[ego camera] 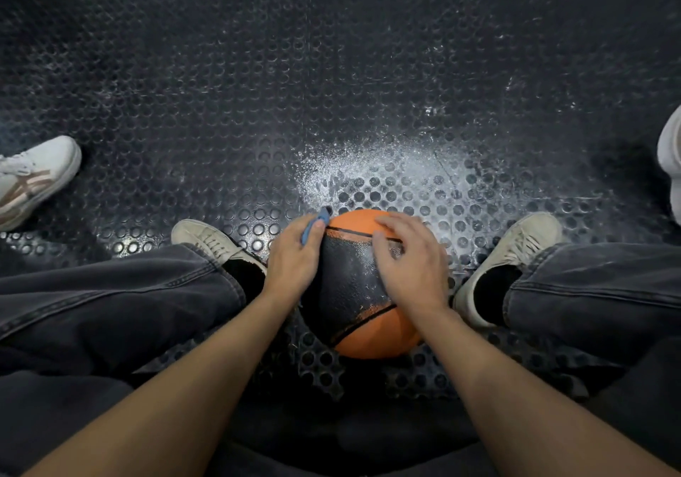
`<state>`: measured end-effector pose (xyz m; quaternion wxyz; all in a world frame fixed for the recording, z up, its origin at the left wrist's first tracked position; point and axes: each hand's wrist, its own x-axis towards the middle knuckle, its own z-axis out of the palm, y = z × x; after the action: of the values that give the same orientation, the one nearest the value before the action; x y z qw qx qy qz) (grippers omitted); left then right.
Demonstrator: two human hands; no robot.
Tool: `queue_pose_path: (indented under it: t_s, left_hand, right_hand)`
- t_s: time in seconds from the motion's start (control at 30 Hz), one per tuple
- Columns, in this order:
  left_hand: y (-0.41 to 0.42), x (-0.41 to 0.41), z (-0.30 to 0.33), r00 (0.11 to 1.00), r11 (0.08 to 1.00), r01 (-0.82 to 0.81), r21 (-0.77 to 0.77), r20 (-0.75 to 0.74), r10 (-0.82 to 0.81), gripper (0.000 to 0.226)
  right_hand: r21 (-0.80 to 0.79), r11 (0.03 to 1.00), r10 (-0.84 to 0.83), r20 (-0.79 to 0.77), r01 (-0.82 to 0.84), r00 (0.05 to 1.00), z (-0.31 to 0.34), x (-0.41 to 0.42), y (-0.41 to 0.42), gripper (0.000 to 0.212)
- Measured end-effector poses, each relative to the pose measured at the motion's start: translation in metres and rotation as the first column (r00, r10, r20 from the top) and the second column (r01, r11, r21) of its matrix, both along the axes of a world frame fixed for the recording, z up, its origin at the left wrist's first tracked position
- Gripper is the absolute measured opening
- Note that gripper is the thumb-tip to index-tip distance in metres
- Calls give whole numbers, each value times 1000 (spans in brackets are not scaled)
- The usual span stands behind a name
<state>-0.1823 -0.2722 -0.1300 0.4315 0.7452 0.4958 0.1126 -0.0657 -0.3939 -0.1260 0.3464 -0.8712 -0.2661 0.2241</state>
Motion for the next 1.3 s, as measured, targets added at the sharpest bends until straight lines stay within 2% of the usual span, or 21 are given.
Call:
queue_pose_path:
  t_s: [0.1,0.17,0.23,0.27,0.33,0.37,0.47,0.53,0.63,0.67,0.77,0.87,0.93,1.0,1.03,1.1,1.17,1.23,1.27,1.3]
  left_hand:
    - [-7,0,14,973,964,205,168,72,-219,28]
    - [-13,-6,19,907,875,395,278,30,-419,31]
    - [-6,0,22,857,812,502,297,-42,-514,31]
    - [4,9,23,867,833,492,254,-62,-494,30]
    - [19,29,26,933,926,353,132,-116,-340,27]
    - [20,34,27,942,941,322,107,-138,-307,26]
    - [-2,23,37,883,863,467,194,-39,-468,26]
    - [-5,12,36,854,836,514,191,-20,-520,30]
    - [24,34,26,955,954,288,81,-92,-281,29]
    - [26,40,25,963,967,250,55,-119,-242,29]
    - [-2,26,29,919,901,395,178,-62,-390,32]
    - [-30,-9,27,875,831,477,287,-64,-480,40]
    - [-14,3,23,909,878,414,238,-64,-411,36]
    - [12,29,22,959,948,278,153,-110,-263,30]
    - [20,36,22,957,950,277,143,-131,-259,27]
    - [13,28,28,907,884,420,205,-98,-408,25]
    - [-11,3,33,811,774,576,264,-67,-581,29]
    - [-20,-13,30,755,698,642,319,-105,-647,33]
    - [-15,-8,27,765,705,632,322,-111,-635,33]
    - [-7,5,28,810,762,579,289,-93,-580,30]
  right_hand:
    - [-32,997,-77,-31,76,997,0,0,7,31]
    - [-58,994,-96,-67,93,993,-1,9,8,31]
    - [-34,997,-65,-72,63,995,-2,15,7,31]
    - [-24,998,-56,-70,55,996,-3,16,9,31]
    - [-31,998,-51,-63,49,997,-2,12,14,33]
    - [-47,996,-73,-65,70,995,-1,11,17,34]
    - [-110,986,-139,-103,128,985,-1,16,25,33]
    - [-109,988,-125,-120,112,985,0,21,25,32]
    - [-96,991,-106,-114,95,988,2,21,29,33]
    - [-111,987,-129,-126,115,984,3,21,32,33]
    - [-131,973,-206,-150,187,967,0,24,37,36]
    - [-138,980,-162,-148,142,976,-2,32,33,34]
    - [-127,988,-109,-131,93,985,-2,30,34,33]
    - [-128,986,-121,-118,106,986,0,23,38,34]
    - [-139,982,-145,-110,130,983,0,19,40,35]
    - [-172,970,-190,-106,170,976,1,17,42,34]
    - [-170,966,-220,-132,196,967,0,23,41,32]
    - [-128,978,-182,-146,164,972,-2,26,39,35]
    - [-115,984,-156,-146,139,977,-2,26,38,37]
    - [-110,986,-144,-146,128,979,0,25,37,38]
